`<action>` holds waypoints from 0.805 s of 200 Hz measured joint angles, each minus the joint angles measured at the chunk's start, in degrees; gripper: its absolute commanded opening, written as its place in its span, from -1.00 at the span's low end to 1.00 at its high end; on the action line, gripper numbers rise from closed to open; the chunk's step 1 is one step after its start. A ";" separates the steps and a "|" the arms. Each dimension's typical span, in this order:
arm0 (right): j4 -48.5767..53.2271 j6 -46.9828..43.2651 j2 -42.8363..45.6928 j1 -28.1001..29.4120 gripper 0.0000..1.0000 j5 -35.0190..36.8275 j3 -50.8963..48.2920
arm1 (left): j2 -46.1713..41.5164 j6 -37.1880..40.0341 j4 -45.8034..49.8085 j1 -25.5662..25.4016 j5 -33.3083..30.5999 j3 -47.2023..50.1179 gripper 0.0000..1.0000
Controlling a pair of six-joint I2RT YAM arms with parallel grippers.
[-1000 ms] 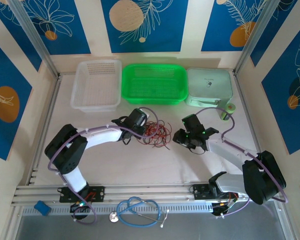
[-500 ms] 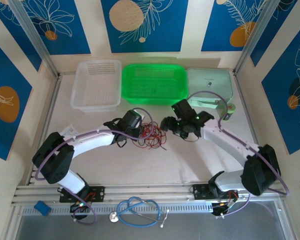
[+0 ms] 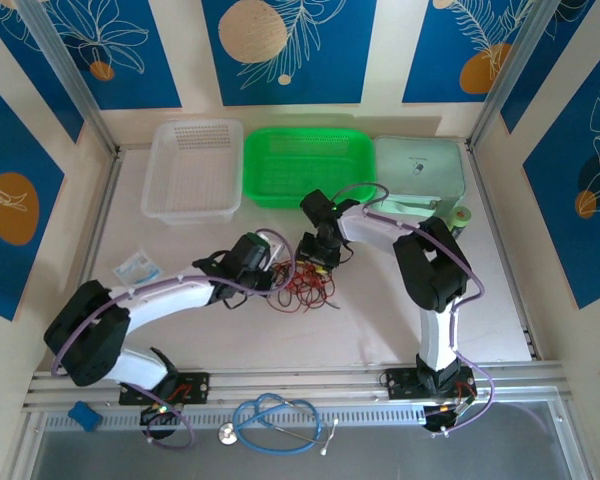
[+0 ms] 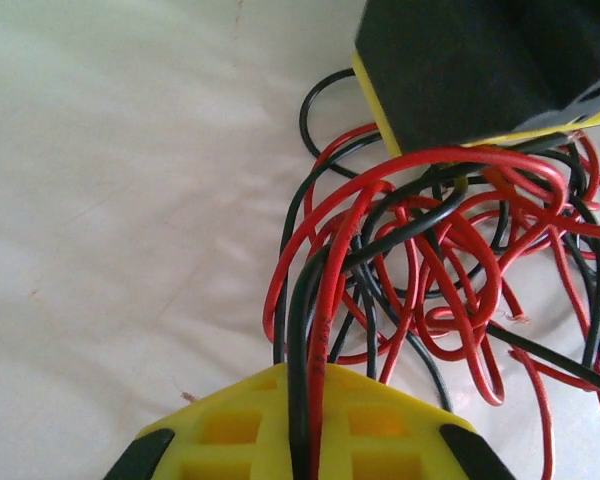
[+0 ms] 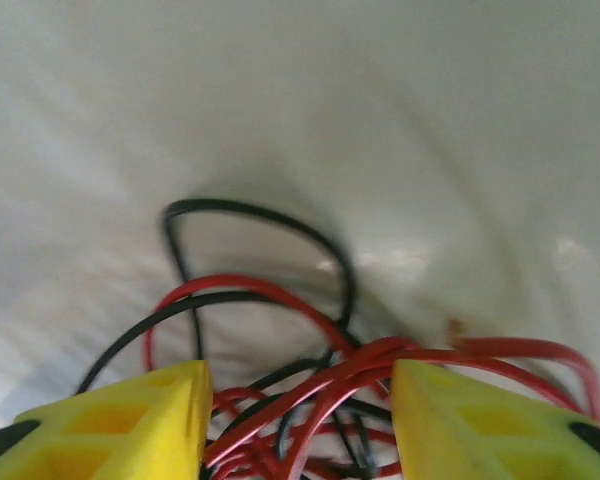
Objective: Untangle the cables
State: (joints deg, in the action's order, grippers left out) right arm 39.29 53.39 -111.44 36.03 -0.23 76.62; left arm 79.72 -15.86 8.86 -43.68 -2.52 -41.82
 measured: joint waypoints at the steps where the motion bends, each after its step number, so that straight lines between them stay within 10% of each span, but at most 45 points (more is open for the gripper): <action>1: 0.11 -0.13 -0.02 0.00 -0.39 0.00 -0.02 | -0.13 0.00 -0.04 0.00 0.02 0.09 -1.00; 33: 1.90 -0.46 1.77 -0.98 -1.00 1.62 -2.21 | -5.01 0.00 -1.86 0.02 1.07 3.93 -1.00; 90: 7.39 -5.97 9.99 -5.60 -1.00 13.05 -7.30 | -6.12 -0.24 -2.49 0.07 2.12 5.38 -1.00; 161: 11.41 -9.11 14.58 -8.72 -0.86 23.04 -10.62 | -5.70 -0.57 -3.37 0.20 3.04 5.35 -0.49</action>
State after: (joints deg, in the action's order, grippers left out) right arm 50.70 44.27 -96.86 27.31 22.81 66.00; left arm 74.02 -16.43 5.50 -43.48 0.51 -36.47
